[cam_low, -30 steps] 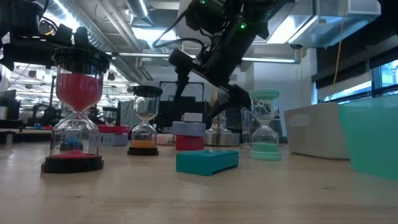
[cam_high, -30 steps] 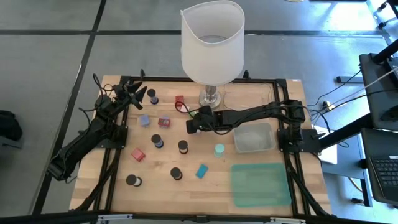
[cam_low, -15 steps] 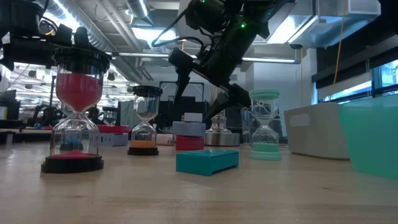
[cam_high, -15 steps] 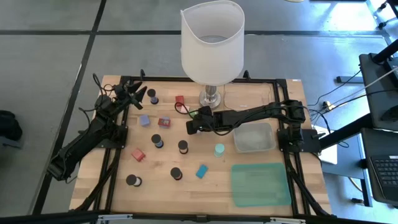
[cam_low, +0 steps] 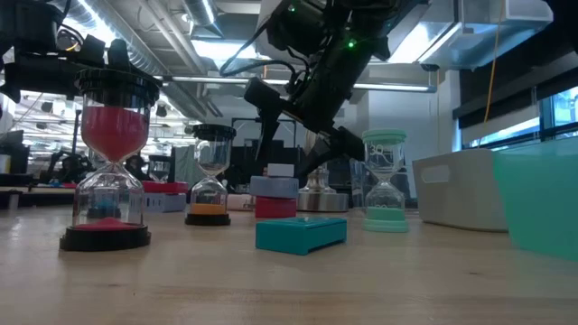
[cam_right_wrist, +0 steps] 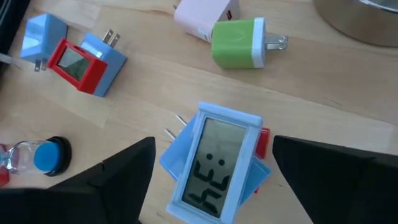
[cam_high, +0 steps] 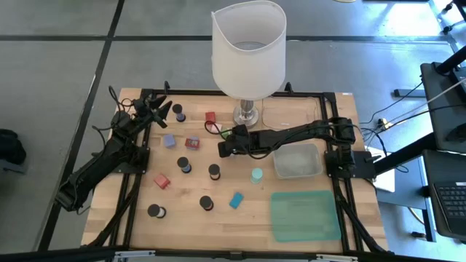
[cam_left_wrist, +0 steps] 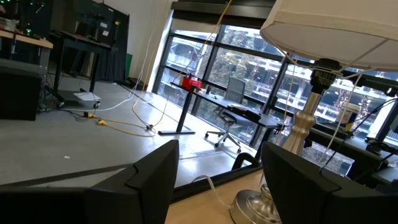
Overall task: Pick & Place Office items
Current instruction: Put the white timer into the transparent bin
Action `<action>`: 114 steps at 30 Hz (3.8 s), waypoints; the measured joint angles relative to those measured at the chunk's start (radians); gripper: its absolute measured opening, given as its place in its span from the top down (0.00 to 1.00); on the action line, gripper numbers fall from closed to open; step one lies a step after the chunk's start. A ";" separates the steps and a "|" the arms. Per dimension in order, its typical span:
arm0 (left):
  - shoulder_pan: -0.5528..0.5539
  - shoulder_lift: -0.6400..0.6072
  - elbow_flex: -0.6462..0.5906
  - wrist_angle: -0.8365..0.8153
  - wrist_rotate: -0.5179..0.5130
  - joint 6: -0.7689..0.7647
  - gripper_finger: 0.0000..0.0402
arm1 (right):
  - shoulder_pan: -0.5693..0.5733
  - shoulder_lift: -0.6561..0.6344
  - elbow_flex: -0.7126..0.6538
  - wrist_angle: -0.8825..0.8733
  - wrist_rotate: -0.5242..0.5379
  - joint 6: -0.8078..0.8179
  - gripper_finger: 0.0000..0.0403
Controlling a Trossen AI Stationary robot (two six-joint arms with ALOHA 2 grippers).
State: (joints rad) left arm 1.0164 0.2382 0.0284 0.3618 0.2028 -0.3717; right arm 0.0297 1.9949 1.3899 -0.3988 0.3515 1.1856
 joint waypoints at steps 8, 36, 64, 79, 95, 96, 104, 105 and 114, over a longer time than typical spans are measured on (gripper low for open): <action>0.000 0.000 0.000 0.000 0.000 0.000 0.44 | 0.002 0.000 0.000 -0.014 0.021 0.000 0.19; 0.000 0.000 0.000 0.000 0.000 0.000 0.44 | 0.008 0.002 0.000 -0.006 0.060 -0.046 0.19; 0.000 0.000 0.000 -0.001 0.000 0.000 0.44 | 0.013 0.030 0.000 0.021 0.076 -0.004 0.19; 0.000 0.000 0.000 0.000 0.000 0.000 0.44 | 0.014 0.030 0.000 0.021 0.105 -0.015 0.38; 0.000 0.000 0.000 -0.001 0.000 0.000 0.44 | 0.014 0.049 0.000 0.048 0.086 -0.016 0.49; 0.000 0.000 0.000 -0.001 0.000 0.000 0.44 | 0.014 0.049 0.000 0.048 0.086 -0.016 0.49; 0.000 0.000 0.000 -0.001 0.000 0.000 0.44 | 0.014 0.049 0.000 0.055 0.086 -0.016 0.52; 0.000 0.000 0.000 -0.001 0.000 0.000 0.44 | 0.014 0.049 0.000 0.057 0.086 -0.016 0.53; 0.000 0.000 0.000 -0.001 0.000 0.000 0.44 | 0.014 0.049 0.000 0.063 0.086 -0.016 0.59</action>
State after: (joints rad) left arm 1.0161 0.2379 0.0284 0.3611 0.2028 -0.3717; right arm 0.0437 2.0438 1.3899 -0.3358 0.4379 1.1698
